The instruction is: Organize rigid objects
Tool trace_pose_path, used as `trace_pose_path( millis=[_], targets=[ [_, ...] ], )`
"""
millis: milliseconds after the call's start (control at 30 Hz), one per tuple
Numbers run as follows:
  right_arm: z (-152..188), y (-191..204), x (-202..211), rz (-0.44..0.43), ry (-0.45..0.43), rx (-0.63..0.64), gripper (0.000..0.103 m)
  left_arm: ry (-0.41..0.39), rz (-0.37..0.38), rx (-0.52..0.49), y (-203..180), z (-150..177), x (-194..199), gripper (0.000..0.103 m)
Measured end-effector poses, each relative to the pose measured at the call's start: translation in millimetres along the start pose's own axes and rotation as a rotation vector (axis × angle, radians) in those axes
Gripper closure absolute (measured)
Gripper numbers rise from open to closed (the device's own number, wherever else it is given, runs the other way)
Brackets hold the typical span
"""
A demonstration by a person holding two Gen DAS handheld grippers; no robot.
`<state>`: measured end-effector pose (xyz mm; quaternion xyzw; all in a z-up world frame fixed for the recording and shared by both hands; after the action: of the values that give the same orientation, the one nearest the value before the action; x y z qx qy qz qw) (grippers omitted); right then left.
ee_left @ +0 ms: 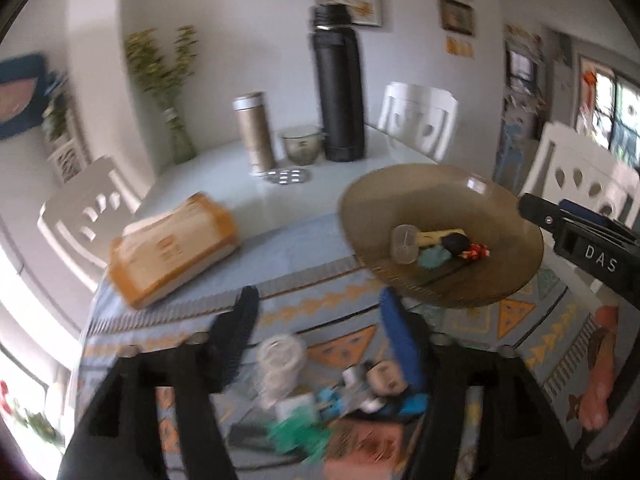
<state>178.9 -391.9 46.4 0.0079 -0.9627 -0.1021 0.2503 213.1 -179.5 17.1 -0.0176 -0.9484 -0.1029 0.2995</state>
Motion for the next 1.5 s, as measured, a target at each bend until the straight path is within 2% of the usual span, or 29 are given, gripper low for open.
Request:
trace_pose_path(
  millis=[133,333,400,467,533,700,833,933,1000,1100,1267,1500],
  targets=[
    [-3.6,10.0,8.6,0.012,-0.051,0.031,0.038,-0.005,-0.046,0.048,37.5,7.4,19.1,0.035],
    [8.7,52.4,34.4,-0.064,-0.028,0.092,0.038,-0.035,-0.053,0.109,73.8,11.0,59.7,0.035],
    [16.8,70.7,49.1,-0.079,-0.02,0.136,0.031,-0.04,-0.052,0.122,81.9,16.7,70.9,0.035],
    [26.4,86.9,64.3,-0.09,-0.02,0.173,0.017,-0.034,-0.042,0.131,86.2,26.8,78.7,0.035],
    [39.4,101.3,76.9,-0.112,-0.017,0.199,0.016,-0.025,-0.036,0.142,88.6,39.4,82.9,0.035],
    [97.6,119.9,83.1,-0.143,0.067,0.22,0.016,0.052,-0.048,0.17,97.7,96.3,76.5,0.031],
    [143.4,117.0,67.0,-0.174,0.16,0.163,0.016,0.135,-0.082,0.168,104.1,148.0,56.1,0.031],
    [162.3,114.1,56.9,-0.186,0.196,0.129,0.016,0.196,-0.075,0.201,110.4,178.0,41.0,0.031],
    [170.8,110.9,50.1,-0.197,0.232,0.11,0.016,0.218,-0.079,0.223,115.3,184.1,37.4,0.031],
    [171.4,103.1,46.3,-0.214,0.24,0.06,0.016,0.179,-0.055,0.267,120.0,178.8,42.3,0.031],
    [175.0,97.5,35.8,-0.223,0.279,0.009,0.016,0.194,-0.056,0.24,115.7,183.3,39.3,0.031],
    [180.3,103.1,31.3,-0.183,0.301,0.067,0.016,0.161,-0.077,0.184,107.8,181.8,44.9,0.03]
  ],
)
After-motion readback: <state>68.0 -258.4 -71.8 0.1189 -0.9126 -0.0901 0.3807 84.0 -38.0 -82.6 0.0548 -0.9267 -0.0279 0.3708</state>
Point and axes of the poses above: each gripper's, at about its wrist camera, not at the fingertips, and x roughly against the way its jaws point, y to its left, z to its underside, the point moved 10 cm from there along -x, roughly the way its jaws point, and after that the axes turned 10 degrees about -z, right-handed, at the moved point
